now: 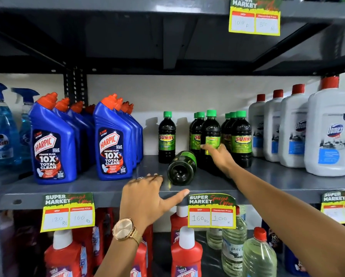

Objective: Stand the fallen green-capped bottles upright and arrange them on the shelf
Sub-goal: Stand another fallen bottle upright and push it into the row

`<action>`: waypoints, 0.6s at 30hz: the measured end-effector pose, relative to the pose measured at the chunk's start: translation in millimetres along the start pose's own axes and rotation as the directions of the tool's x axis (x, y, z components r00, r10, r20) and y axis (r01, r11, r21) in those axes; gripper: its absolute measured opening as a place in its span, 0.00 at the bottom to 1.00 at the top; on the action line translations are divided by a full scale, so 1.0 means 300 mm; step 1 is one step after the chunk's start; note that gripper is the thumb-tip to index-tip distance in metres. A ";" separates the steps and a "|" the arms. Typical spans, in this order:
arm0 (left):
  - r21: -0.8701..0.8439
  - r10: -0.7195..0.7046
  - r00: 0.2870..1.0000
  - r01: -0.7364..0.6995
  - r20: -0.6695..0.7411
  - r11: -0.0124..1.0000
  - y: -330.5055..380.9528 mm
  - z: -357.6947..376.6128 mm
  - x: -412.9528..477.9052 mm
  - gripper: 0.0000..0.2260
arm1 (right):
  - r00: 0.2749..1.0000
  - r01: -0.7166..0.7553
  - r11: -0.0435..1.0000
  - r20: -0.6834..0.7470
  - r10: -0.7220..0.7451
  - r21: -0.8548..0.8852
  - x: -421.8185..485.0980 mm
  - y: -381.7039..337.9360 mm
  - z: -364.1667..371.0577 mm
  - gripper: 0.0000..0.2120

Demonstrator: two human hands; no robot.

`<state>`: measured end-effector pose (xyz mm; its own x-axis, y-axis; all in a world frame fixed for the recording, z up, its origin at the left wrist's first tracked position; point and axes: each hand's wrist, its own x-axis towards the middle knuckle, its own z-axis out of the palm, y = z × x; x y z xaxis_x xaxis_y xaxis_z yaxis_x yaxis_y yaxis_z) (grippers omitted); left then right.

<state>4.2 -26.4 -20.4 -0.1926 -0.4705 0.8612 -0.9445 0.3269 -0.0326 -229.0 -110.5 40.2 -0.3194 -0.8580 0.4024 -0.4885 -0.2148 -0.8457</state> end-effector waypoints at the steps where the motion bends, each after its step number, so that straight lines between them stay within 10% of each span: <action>1: -0.003 0.001 1.000 -0.001 0.002 1.000 0.000 -0.003 0.000 0.36 | 1.000 -0.018 0.999 0.015 0.017 0.044 -0.001 0.003 -0.002 0.26; 9: -0.018 -0.009 1.000 0.009 0.007 1.000 0.000 0.001 -0.003 0.37 | 0.998 0.066 0.989 0.006 -0.066 -0.130 0.006 0.020 0.003 0.41; 14: -0.021 -0.017 1.000 0.017 0.009 1.000 0.000 0.002 -0.003 0.36 | 0.999 0.015 1.000 0.046 -0.016 0.025 0.006 0.022 -0.002 0.26; 18: -0.025 -0.016 1.000 0.017 0.004 1.000 0.001 0.001 0.000 0.36 | 0.997 0.081 0.995 0.010 -0.080 -0.056 0.010 0.030 -0.003 0.32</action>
<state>3.8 -26.5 -20.7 -0.1782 -0.4793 0.8594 -0.9406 0.3396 -0.0056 -235.2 -114.6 34.1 -0.2711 -0.8426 0.4654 -0.5573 -0.2568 -0.7896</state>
